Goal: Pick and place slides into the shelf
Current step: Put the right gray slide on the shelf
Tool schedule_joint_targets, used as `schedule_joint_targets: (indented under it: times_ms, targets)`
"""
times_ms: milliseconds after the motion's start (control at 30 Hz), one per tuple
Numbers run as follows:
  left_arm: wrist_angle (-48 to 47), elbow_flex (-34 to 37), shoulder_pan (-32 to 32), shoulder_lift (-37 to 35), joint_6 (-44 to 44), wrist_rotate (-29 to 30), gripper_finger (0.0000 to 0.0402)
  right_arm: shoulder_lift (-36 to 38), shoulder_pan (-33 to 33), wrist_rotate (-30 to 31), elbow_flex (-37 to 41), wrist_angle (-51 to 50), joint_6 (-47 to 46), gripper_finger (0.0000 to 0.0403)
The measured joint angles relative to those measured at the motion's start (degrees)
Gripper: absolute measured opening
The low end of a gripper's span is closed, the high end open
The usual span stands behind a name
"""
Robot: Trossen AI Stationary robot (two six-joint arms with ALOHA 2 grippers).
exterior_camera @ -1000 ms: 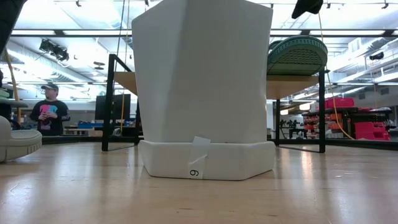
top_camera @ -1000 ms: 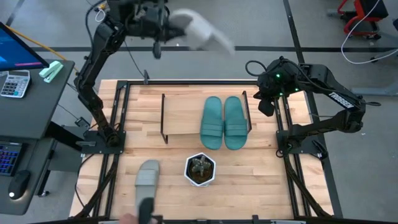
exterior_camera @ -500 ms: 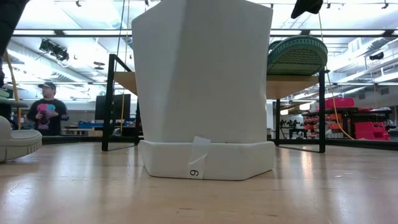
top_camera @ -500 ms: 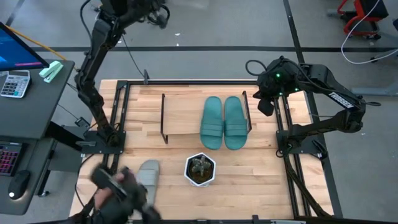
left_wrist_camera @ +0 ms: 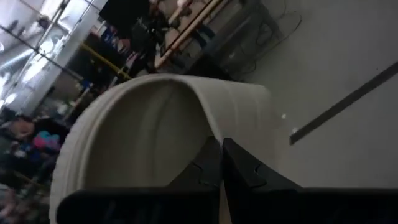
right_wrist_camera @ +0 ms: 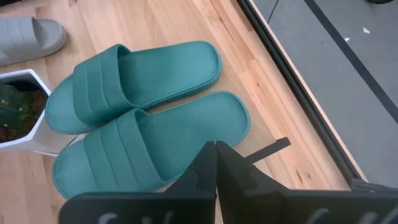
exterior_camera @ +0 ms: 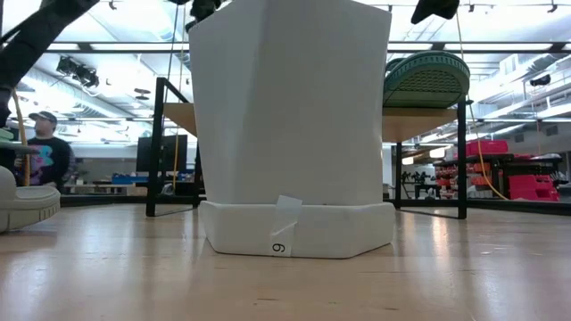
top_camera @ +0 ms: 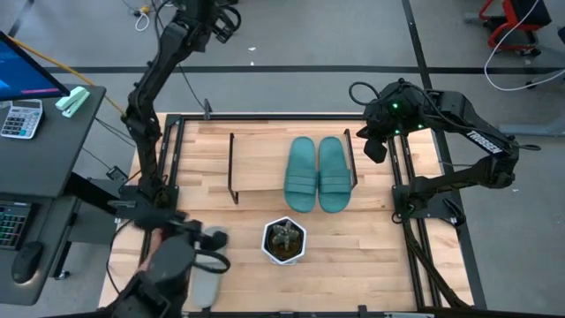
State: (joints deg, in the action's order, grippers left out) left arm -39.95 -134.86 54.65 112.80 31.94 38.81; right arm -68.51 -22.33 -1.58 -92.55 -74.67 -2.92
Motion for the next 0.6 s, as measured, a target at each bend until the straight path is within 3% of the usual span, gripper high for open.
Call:
schedule_joint_targets:
  times_ms: [133,400,600]
  targets:
    - [-1.46,-0.16,0.48,0.53,-4.47,-19.36,0.0007,0.0,0.01,0.0,0.0,0.0,-0.04,0.0005]
    - [-14.75,-0.11,-0.66,0.89,1.71,-32.54,0.0006,0.0,0.01,0.0,0.0,0.03,-0.11,0.0005]
    - [-17.0,-0.11,1.25,-0.32,1.62,-52.16,0.0006,0.0,0.01,0.0,0.0,0.2,-1.63,0.0002]
